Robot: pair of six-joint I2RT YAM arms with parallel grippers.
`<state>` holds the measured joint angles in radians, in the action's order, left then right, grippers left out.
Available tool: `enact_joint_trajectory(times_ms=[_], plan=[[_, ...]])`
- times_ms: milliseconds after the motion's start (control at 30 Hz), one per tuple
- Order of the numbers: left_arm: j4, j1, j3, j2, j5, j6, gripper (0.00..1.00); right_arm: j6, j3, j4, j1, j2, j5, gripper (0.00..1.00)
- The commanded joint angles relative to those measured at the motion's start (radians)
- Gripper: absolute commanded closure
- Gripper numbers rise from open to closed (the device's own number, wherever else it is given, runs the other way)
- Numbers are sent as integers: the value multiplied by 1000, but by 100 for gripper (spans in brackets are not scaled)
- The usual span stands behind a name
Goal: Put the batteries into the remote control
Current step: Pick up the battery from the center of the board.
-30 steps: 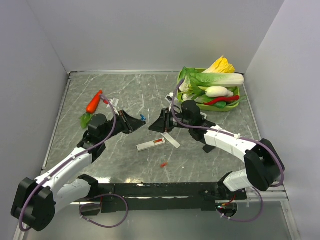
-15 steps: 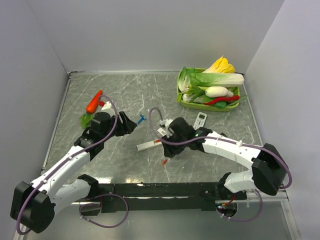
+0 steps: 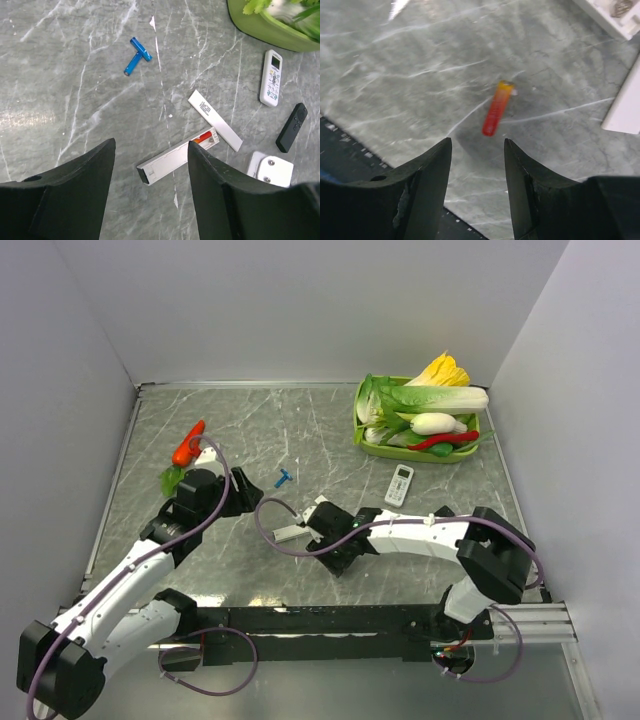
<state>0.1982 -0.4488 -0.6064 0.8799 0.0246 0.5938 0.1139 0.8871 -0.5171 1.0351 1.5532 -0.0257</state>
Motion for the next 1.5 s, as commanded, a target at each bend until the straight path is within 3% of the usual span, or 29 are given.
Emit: enact_joint_trajectory(times_ms=[0,567,667,867,1133,1233,1267,1467], plan=[[15,-2,-23,-24,28,-19,36,23,65,0,5,33,93,47],[30,-2,-20,-10,5,-9,34,53,76,-40,5,119,-55,54],[33,-2,-23,-1,0,-9,34,85,90,-43,3,134,-63,65],[50,-2,-35,-7,5,-9,34,272,127,-96,-36,150,20,100],[60,-2,-38,-18,20,4,34,527,6,-63,-185,39,61,100],[60,-2,-41,-10,17,9,34,546,3,-46,-211,51,41,87],[58,-2,-41,-9,15,9,34,544,9,-49,-211,62,35,79],[69,-2,-55,-2,17,5,34,526,27,-37,-211,100,-6,58]])
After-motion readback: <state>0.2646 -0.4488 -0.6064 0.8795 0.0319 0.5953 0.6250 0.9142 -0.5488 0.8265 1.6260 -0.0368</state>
